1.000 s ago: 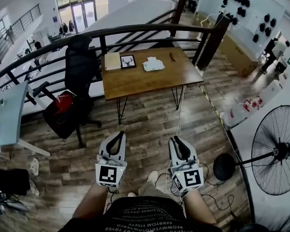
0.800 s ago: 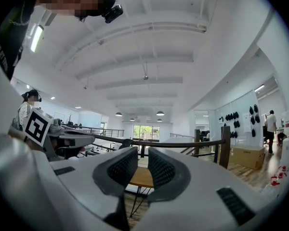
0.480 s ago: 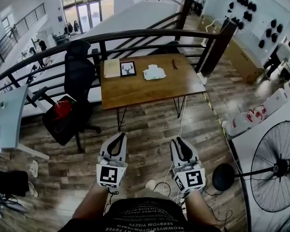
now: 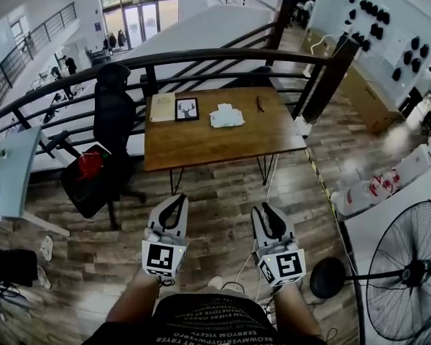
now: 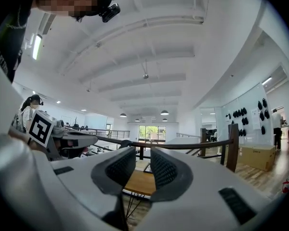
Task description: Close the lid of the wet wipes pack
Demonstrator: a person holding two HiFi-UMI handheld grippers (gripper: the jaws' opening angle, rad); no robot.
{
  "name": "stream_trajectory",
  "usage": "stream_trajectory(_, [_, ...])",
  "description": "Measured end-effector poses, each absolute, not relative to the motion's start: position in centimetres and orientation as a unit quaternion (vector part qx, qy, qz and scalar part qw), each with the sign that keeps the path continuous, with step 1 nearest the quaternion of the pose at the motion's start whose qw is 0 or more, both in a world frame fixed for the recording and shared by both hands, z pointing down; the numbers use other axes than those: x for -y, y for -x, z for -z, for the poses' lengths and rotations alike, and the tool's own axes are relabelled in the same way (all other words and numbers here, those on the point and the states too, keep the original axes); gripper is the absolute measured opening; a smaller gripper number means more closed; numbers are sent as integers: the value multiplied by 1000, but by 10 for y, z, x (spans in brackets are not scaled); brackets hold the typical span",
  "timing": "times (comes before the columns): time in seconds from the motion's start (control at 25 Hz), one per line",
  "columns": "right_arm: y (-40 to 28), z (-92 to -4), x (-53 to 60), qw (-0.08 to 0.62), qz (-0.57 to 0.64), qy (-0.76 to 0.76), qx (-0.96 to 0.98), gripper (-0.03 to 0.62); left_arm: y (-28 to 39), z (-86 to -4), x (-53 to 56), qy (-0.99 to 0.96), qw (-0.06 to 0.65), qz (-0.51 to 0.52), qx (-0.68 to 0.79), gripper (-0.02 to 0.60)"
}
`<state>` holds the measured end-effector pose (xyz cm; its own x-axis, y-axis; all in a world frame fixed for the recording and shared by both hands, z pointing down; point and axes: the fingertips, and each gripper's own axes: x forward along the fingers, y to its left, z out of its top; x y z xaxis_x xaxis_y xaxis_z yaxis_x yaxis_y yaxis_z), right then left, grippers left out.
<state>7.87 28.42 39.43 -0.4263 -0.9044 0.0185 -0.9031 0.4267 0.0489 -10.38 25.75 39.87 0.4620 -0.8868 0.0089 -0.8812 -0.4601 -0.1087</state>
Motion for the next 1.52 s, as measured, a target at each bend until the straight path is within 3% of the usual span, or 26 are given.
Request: stream_trajectory(1.52, [-100,-418,-155,22,-16,-534,845,101,64,-423,-127,867,24,59,-495,26])
